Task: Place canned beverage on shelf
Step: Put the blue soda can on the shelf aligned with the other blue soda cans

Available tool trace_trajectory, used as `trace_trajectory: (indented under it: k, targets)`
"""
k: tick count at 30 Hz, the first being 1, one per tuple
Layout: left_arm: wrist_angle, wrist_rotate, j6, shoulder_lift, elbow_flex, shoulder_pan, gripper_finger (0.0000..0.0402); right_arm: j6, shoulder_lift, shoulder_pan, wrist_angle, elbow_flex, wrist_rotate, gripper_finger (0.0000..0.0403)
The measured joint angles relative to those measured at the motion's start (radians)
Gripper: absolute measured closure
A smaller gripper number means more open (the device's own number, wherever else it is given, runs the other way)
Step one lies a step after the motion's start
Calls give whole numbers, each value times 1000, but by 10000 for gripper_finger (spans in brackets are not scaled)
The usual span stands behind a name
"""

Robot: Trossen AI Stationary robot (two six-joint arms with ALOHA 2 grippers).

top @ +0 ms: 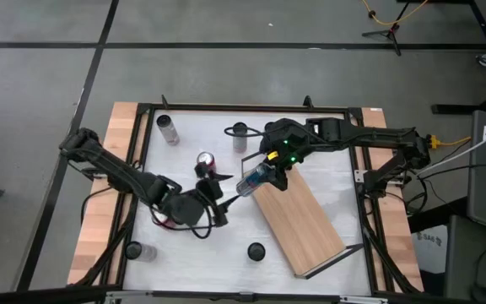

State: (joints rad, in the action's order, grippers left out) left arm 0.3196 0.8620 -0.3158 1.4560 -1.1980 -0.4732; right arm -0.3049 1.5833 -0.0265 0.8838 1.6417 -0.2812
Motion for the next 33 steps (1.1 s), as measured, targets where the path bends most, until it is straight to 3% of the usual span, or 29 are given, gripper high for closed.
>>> trace_trajectory:
  k: [7, 24, 33]
  targets:
    - [155, -146, -166, -53, 0, 4, 130, 73, 0, 0, -1, 0, 36, 178]
    - [177, -204, -207, -52, 1, 19, 130, 246, 93, 0, 202, 220, 143, 179]
    - [181, -229, -232, -51, 1, 21, 130, 289, 199, 0, 337, 231, 247, 177]
